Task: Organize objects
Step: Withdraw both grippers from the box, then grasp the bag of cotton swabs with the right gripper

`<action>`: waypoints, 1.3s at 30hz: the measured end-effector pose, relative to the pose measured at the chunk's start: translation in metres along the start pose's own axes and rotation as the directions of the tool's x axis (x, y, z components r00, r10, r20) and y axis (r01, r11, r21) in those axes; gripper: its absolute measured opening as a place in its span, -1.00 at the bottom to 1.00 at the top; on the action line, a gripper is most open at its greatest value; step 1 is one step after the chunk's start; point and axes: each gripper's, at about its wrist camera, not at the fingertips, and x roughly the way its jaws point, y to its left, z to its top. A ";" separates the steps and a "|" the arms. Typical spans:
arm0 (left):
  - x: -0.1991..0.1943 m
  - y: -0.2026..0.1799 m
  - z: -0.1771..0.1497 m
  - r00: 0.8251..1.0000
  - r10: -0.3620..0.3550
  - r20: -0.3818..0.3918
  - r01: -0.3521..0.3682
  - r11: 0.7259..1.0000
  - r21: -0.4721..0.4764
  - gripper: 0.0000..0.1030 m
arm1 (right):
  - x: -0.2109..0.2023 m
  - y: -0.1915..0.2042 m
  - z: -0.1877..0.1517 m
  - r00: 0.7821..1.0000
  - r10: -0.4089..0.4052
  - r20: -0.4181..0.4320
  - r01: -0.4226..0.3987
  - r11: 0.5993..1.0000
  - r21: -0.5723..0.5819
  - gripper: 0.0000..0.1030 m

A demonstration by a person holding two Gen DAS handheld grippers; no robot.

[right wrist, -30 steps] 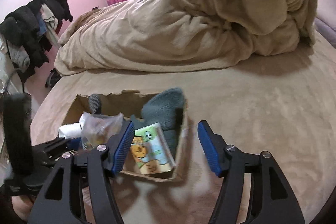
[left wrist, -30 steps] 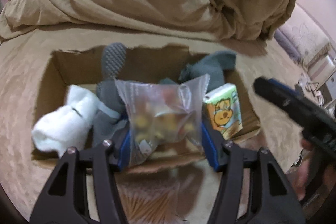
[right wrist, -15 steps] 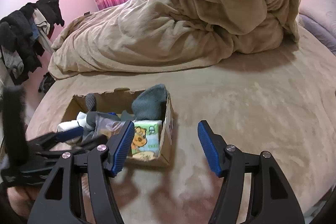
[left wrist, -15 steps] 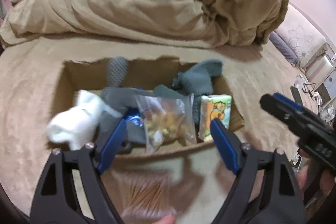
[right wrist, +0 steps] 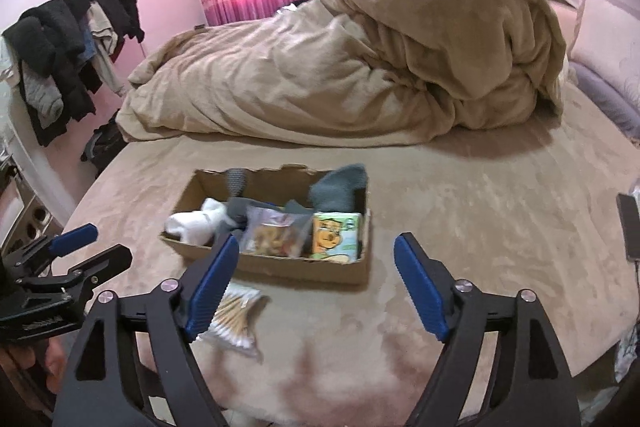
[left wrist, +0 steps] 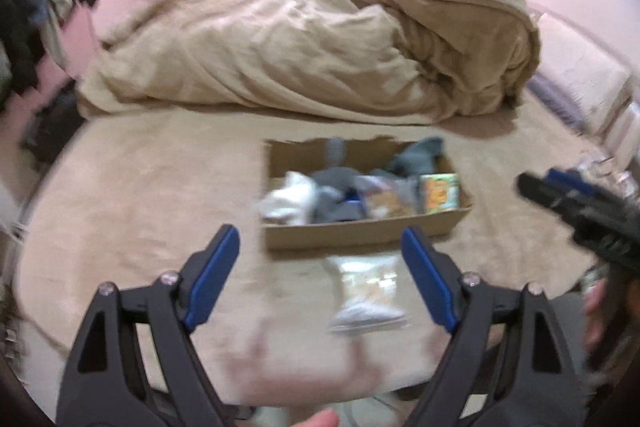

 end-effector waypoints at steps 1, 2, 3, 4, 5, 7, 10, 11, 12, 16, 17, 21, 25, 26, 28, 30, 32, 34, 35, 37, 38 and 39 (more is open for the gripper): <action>-0.007 0.004 -0.003 1.000 0.027 0.014 -0.027 1.000 0.011 0.64 | -0.005 0.005 0.000 1.000 0.005 0.004 -0.005 1.000 -0.006 0.64; -0.013 0.009 -0.006 0.999 0.044 0.021 -0.044 0.999 0.012 0.64 | -0.009 0.010 0.000 1.000 0.009 0.006 -0.009 1.000 -0.015 0.64; -0.018 0.014 -0.009 0.998 0.052 0.024 -0.052 0.999 0.009 0.64 | -0.013 0.014 0.000 1.000 0.010 0.006 -0.010 1.000 -0.024 0.64; -0.021 0.018 -0.013 0.998 0.059 0.027 -0.059 0.998 0.007 0.64 | -0.016 0.018 0.000 1.000 0.011 0.007 -0.011 0.999 -0.030 0.64; -0.024 0.023 -0.017 0.997 0.069 0.027 -0.070 0.998 0.006 0.65 | -0.019 0.021 -0.001 1.000 0.012 0.007 -0.012 0.999 -0.034 0.64; -0.029 0.031 -0.025 0.997 0.077 0.022 -0.077 0.997 0.006 0.65 | -0.022 0.028 -0.004 1.000 0.012 0.005 -0.011 0.999 -0.040 0.64; -0.032 0.043 -0.036 0.997 0.078 0.002 -0.078 0.997 0.003 0.65 | -0.023 0.039 -0.010 1.000 0.012 -0.014 -0.013 0.998 -0.053 0.64; -0.034 0.047 -0.039 0.996 0.086 0.003 -0.086 0.996 0.005 0.65 | -0.022 0.041 -0.013 1.000 0.012 -0.022 -0.013 0.998 -0.058 0.64; -0.035 0.051 -0.041 0.996 0.094 0.006 -0.094 0.996 0.003 0.65 | -0.022 0.044 -0.016 0.999 0.010 -0.033 -0.012 0.998 -0.062 0.64; -0.033 0.070 -0.052 0.995 0.095 -0.008 -0.095 0.995 -0.041 0.65 | -0.014 0.055 -0.030 0.997 0.009 -0.079 -0.015 0.997 -0.075 0.64; -0.030 0.074 -0.055 0.995 0.095 -0.017 -0.095 0.994 -0.053 0.65 | -0.009 0.057 -0.033 0.996 0.011 -0.093 -0.018 0.997 -0.078 0.64; -0.016 0.086 -0.063 0.995 0.099 -0.033 -0.102 0.992 -0.078 0.65 | 0.012 0.067 -0.042 0.992 0.019 -0.126 -0.030 0.995 -0.090 0.64; 0.008 0.094 -0.073 0.992 0.116 -0.049 -0.120 0.989 -0.081 0.65 | 0.046 0.072 -0.049 0.987 0.026 -0.157 -0.039 0.996 -0.077 0.64; 0.015 0.097 -0.075 0.991 0.120 -0.061 -0.124 0.989 -0.080 0.65 | 0.055 0.073 -0.051 0.986 0.024 -0.166 -0.038 0.996 -0.079 0.64; 0.024 0.101 -0.078 0.990 0.125 -0.064 -0.130 0.987 -0.090 0.65 | 0.073 0.075 -0.055 0.981 0.023 -0.194 -0.039 0.996 -0.079 0.64; 0.032 0.107 -0.079 0.989 0.126 -0.073 -0.133 0.986 -0.100 0.65 | 0.087 0.077 -0.060 0.976 0.021 -0.218 -0.041 0.996 -0.085 0.64; 0.038 0.112 -0.080 0.989 0.126 -0.074 -0.133 0.985 -0.109 0.65 | 0.097 0.079 -0.064 0.972 0.018 -0.234 -0.041 0.995 -0.093 0.64; 0.046 0.114 -0.082 0.988 0.130 -0.082 -0.139 0.984 -0.112 0.65 | 0.108 0.080 -0.067 0.967 0.014 -0.256 -0.040 0.994 -0.098 0.64; 0.050 0.116 -0.083 0.987 0.130 -0.093 -0.141 0.983 -0.116 0.65 | 0.115 0.081 -0.070 0.963 0.013 -0.271 -0.041 0.994 -0.098 0.64; 0.057 0.119 -0.085 0.986 0.126 -0.105 -0.139 0.982 -0.127 0.65 | 0.127 0.082 -0.074 0.956 0.013 -0.294 -0.044 0.994 -0.099 0.63; 0.059 0.120 -0.086 0.986 0.127 -0.110 -0.140 0.982 -0.129 0.65 | 0.133 0.083 -0.077 0.951 0.015 -0.307 -0.048 0.994 -0.099 0.63; 0.061 0.120 -0.087 0.985 0.128 -0.114 -0.142 0.981 -0.129 0.65 | 0.137 0.084 -0.079 0.949 0.018 -0.315 -0.052 0.994 -0.100 0.62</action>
